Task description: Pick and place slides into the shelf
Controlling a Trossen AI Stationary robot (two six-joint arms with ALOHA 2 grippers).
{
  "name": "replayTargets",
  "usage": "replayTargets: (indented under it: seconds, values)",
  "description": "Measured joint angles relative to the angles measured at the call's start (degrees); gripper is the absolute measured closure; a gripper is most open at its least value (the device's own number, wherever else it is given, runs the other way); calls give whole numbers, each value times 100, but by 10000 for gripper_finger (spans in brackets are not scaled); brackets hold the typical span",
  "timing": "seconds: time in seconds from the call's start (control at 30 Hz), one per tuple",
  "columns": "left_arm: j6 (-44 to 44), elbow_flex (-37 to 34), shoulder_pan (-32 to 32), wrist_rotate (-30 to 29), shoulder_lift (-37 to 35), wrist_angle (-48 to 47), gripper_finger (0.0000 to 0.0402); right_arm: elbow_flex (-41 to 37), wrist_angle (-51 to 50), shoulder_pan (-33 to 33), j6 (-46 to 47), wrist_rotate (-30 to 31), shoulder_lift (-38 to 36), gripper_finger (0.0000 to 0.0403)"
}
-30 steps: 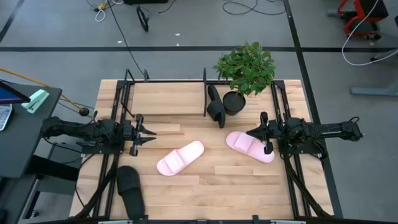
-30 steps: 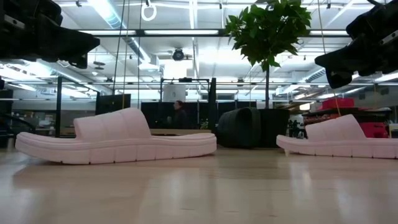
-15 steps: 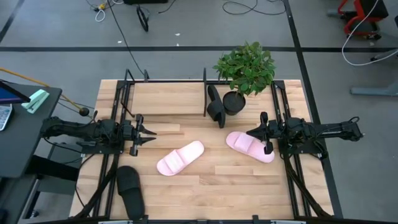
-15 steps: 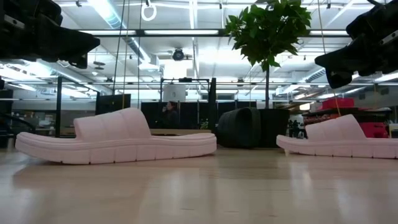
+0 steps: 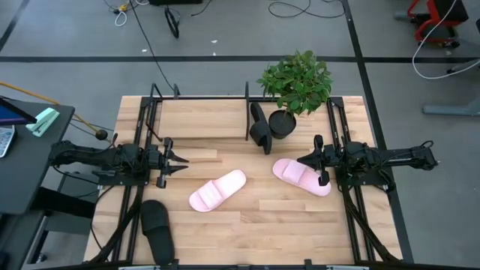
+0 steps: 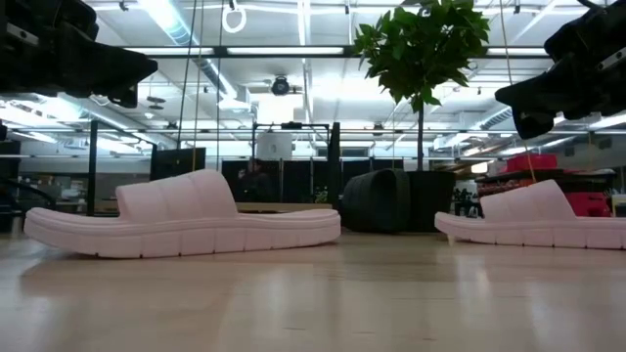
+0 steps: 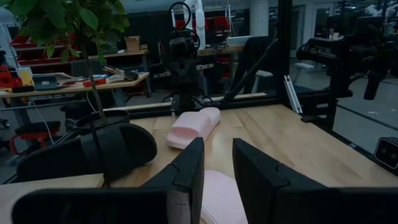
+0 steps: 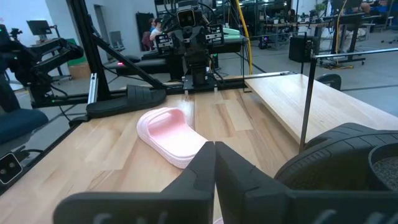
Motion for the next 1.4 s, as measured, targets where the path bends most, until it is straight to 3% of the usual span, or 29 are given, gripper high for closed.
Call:
replayTargets:
  seconds: [1.4]
  values:
    - [-2,0,0,-2,0,0,313,2,0,0,0,0,-2,389]
